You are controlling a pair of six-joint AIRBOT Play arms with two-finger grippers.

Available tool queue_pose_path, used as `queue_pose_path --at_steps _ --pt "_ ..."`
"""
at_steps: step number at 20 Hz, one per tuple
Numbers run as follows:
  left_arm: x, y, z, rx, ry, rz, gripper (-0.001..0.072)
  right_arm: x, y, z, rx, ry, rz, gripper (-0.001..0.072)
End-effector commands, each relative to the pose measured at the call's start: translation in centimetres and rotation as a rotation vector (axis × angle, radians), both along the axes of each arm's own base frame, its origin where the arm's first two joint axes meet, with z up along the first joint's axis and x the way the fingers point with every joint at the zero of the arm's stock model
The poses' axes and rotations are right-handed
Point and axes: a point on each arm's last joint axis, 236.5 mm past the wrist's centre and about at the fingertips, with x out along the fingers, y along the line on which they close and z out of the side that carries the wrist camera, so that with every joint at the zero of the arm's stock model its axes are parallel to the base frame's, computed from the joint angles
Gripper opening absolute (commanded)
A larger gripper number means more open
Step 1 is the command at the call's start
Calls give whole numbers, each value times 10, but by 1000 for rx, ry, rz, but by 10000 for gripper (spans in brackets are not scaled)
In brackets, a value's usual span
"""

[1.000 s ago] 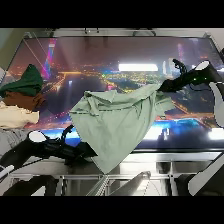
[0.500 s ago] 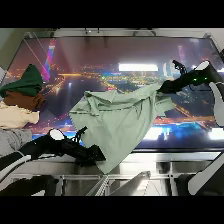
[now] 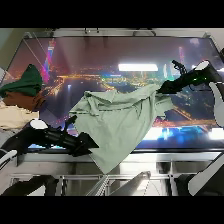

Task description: Fold the shirts.

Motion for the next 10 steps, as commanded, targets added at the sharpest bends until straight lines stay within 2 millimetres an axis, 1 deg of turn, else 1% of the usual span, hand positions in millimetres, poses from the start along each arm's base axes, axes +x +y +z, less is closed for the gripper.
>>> queue_pose_path --at_steps 1,3,6,8,10 --pt "20 28 18 -11 -76 90 546 1 -1 0 -1 0 -6 414" --pt "16 43 4 68 -83 67 545 0 -1 -1 -4 6 -12 414" --pt "8 57 -17 186 -62 41 545 0 -1 -1 -4 7 -14 414" --pt "5 56 -27 233 -58 21 545 0 -1 -1 -4 7 -14 414" --pt "-1 49 -37 241 -29 -16 546 1 -2 -1 -4 6 -14 414"
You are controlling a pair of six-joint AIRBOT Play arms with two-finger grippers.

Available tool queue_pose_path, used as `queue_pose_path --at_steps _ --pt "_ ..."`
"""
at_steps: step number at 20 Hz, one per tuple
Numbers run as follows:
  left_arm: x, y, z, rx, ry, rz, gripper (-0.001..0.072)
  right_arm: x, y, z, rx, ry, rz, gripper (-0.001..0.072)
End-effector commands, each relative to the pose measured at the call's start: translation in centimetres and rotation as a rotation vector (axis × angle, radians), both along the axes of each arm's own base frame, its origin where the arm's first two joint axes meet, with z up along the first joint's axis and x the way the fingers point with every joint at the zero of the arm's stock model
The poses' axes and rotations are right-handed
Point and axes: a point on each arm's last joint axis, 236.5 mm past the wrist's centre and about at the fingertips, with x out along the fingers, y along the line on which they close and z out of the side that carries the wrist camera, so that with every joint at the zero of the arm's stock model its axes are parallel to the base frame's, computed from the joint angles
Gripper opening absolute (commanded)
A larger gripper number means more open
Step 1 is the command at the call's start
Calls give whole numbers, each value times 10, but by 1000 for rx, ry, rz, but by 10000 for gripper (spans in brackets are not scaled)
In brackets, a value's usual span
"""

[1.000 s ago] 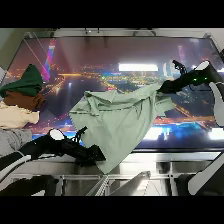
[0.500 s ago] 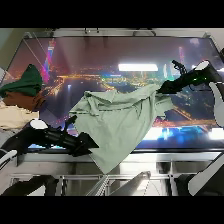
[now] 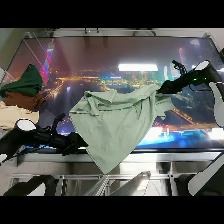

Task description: Fold the shirts.

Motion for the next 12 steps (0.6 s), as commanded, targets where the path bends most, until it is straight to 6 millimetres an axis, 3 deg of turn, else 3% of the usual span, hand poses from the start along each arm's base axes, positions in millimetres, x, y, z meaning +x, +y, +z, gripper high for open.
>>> queue_pose_path --at_steps 1,7,12 --pt "-9 -3 -23 66 44 -48 546 1 -1 0 -2 -4 -3 414" --pt "-1 -46 -51 15 28 -52 546 2 -1 0 -4 -6 -4 414" --pt "-7 -47 -61 28 62 -69 545 2 -2 -1 -4 -8 -5 415"
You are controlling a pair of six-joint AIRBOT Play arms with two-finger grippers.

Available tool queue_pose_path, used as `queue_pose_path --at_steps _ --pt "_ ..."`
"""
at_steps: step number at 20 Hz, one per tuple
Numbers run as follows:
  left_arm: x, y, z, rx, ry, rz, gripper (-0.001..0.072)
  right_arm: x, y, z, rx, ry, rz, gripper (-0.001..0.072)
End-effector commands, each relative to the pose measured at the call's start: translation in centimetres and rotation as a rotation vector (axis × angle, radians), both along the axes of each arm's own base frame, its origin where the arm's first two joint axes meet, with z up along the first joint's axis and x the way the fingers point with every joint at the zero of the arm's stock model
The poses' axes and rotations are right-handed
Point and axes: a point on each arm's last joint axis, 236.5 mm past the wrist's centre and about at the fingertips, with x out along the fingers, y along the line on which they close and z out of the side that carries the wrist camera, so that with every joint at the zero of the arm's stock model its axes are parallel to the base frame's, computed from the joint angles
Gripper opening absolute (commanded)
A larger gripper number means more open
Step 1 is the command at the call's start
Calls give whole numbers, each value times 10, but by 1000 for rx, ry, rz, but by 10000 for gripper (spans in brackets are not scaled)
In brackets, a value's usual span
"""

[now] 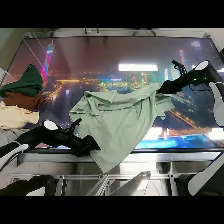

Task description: Fold the shirts.

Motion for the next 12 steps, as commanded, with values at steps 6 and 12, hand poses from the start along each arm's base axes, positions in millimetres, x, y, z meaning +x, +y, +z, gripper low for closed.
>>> queue_pose_path --at_steps 6,12 --pt "56 0 18 20 -267 45 29 12 -24 -2 -25 -40 -65 415" --pt "81 28 39 -4 -283 156 30 16 -43 -4 -46 -57 -99 520"
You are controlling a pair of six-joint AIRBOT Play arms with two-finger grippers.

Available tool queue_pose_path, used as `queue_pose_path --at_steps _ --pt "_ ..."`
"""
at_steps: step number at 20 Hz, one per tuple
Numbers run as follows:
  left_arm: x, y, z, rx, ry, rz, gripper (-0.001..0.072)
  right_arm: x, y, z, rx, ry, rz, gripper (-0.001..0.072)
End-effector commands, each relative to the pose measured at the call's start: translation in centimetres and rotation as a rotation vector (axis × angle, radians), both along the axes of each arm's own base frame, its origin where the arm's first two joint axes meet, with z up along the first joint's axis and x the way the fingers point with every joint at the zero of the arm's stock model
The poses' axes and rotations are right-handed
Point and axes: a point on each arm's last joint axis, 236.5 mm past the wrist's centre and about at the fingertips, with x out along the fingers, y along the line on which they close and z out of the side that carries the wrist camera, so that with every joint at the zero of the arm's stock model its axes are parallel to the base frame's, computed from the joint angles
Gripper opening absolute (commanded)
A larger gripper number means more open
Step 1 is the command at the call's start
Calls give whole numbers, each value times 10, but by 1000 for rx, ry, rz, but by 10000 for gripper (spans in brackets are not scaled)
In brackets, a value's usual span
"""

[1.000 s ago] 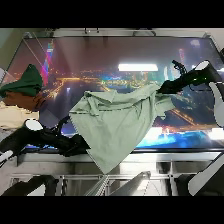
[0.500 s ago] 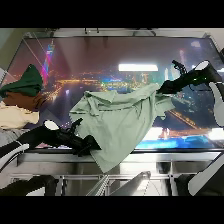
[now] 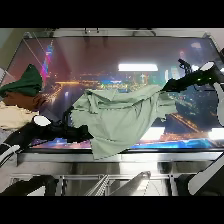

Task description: Fold the shirts.

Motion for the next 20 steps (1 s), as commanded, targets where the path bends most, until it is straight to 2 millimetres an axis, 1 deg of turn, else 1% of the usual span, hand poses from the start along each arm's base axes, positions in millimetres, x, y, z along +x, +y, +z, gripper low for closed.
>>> queue_pose_path --at_steps 1,2,4,5,7,9,12,14,15,18,20 --pt "11 15 11 -28 1 57 30 0 -8 -2 -14 0 -7 526" --pt "13 18 11 -29 3 70 30 -3 -6 -2 -8 12 2 501" --pt "17 24 11 -29 1 93 30 -13 0 -8 1 52 31 496" --pt "18 25 11 -30 -2 95 30 -19 -2 -13 -8 76 45 497" --pt "17 28 13 -40 8 100 30 -25 -18 -20 -69 96 53 497" --pt "18 34 15 -50 14 111 29 -29 -31 -17 -61 105 28 497" --pt "24 44 16 -55 17 152 30 -36 -52 4 -28 101 -11 496" --pt "26 48 15 -55 12 161 30 -35 -66 23 16 65 -56 496" --pt "26 47 16 -55 12 161 30 -33 -70 35 64 40 -82 496" --pt "26 47 16 -55 11 160 30 -28 -79 66 234 -18 -164 495" --pt "27 47 15 -54 10 161 29 -30 -76 88 351 -47 -165 495"
